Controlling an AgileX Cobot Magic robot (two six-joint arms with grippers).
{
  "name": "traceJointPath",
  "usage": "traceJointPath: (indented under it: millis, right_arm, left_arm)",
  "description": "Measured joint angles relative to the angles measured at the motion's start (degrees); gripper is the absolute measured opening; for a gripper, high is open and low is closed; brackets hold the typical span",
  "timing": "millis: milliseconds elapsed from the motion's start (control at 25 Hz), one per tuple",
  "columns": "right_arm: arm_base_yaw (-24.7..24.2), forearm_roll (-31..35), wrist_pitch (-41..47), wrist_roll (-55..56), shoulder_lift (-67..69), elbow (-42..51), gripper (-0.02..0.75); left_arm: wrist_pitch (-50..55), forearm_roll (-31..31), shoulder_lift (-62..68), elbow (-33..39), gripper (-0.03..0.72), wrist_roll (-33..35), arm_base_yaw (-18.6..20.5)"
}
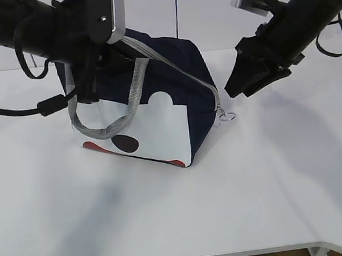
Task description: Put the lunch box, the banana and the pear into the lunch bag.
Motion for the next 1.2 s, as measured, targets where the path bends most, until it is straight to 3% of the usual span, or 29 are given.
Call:
traceJointPath:
  millis: [440, 760, 880, 1080, 1200]
  right_arm:
    - [-0.07, 0.59, 0.28, -31.44, -2.37, 0.00, 0.389]
    - [-0.07, -0.45, 0.42, -36.13, -2.41, -0.76, 0.389]
    - [-0.07, -0.69, 0.42, -37.45, -2.41, -2.43, 0.389]
    - [-0.07, -0.94, 0.47, -39.15, -2.41, -6.77, 0.389]
    - [-0.07, -0.94, 0.56, -39.38, -2.41, -9.13, 0.389]
  left_arm:
    - [0.22, 0.00, 0.00, 0.00, -0.012, 0.00, 0.00]
    - [0.26, 0.00, 0.00, 0.00, 0.010, 0.00, 0.00]
    - [0.35, 0.48, 0.00, 0.00, 0.097, 0.00, 0.00]
    - [0.70, 1.60, -0.33, 0.00, 0.332, 0.00, 0.00]
    - [0.78, 1.72, -1.22, 0.00, 0.383, 0.00, 0.09]
